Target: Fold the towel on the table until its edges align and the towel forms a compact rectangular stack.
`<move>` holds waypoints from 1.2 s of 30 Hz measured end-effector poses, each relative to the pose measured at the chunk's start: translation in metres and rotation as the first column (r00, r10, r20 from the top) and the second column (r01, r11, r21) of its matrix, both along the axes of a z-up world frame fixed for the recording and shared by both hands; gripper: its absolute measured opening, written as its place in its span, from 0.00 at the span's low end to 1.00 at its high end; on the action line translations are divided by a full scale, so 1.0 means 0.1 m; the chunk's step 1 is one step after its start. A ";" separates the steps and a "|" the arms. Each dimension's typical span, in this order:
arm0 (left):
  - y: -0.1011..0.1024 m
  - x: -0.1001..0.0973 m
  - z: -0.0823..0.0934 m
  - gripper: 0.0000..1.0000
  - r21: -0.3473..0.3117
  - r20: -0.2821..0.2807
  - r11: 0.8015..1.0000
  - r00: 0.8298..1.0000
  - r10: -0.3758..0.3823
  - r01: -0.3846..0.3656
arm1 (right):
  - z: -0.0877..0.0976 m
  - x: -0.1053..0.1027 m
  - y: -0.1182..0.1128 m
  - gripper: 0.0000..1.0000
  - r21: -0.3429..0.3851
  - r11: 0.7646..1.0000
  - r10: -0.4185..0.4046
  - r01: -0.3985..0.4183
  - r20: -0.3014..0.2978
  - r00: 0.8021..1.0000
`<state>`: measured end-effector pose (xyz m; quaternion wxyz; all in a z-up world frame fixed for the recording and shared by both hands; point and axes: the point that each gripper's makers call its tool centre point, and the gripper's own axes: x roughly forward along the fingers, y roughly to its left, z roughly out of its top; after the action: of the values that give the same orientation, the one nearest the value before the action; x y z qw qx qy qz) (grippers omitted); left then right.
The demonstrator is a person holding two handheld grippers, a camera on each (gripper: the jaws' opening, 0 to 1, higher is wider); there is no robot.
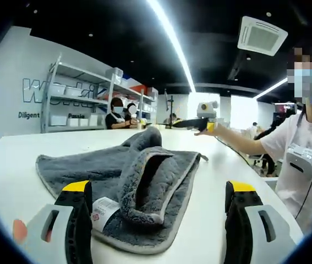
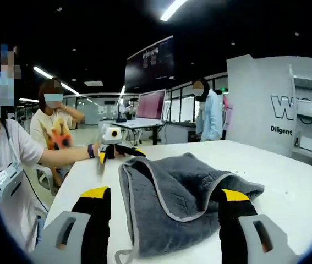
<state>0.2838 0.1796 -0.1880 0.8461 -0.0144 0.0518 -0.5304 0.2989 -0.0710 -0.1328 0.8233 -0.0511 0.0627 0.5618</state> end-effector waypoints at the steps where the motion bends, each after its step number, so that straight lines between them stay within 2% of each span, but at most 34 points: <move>1: 0.00 0.00 0.00 0.99 -0.002 0.001 1.000 1.000 0.002 -0.002 | -0.01 0.01 -0.03 0.85 0.019 1.000 -0.003 0.003 -0.007 1.000; 6: 0.02 0.01 0.00 0.99 0.002 0.006 1.000 1.000 0.008 -0.008 | -0.16 0.06 -0.13 0.96 0.043 0.999 -0.009 0.010 -0.031 0.999; 9: 0.04 0.03 0.01 0.99 -0.002 0.004 1.000 1.000 0.013 -0.013 | -0.26 0.10 -0.19 0.99 0.034 0.999 -0.018 0.018 -0.026 1.000; 13: 0.06 0.04 0.01 0.99 -0.006 0.001 1.000 1.000 0.019 -0.019 | -0.32 0.17 -0.28 0.99 0.049 0.998 -0.043 0.043 -0.010 0.999; 17: 0.03 0.01 0.00 0.99 -0.005 0.002 1.000 1.000 0.022 -0.022 | -0.38 0.18 -0.34 0.99 0.067 0.997 -0.045 0.048 -0.033 0.998; 29: 0.04 -0.01 0.08 0.99 -0.018 0.005 0.999 0.999 0.047 -0.047 | -0.30 0.13 -0.44 0.99 0.114 0.991 -0.062 0.067 -0.050 0.997; 33: 0.02 -0.01 0.07 0.99 -0.023 0.004 0.999 0.999 0.048 -0.047 | -0.35 0.15 -0.51 0.99 0.095 0.992 -0.075 0.078 -0.041 0.996; 36: 0.02 -0.01 0.07 0.99 -0.027 0.001 0.998 0.999 0.048 -0.048 | -0.37 0.17 -0.53 0.99 0.113 0.990 -0.079 0.084 -0.049 0.996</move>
<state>0.2832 0.1818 -0.1815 0.8584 -0.0265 0.0434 -0.5105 0.3158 -0.1244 -0.1699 0.8455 0.0113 0.0506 0.5314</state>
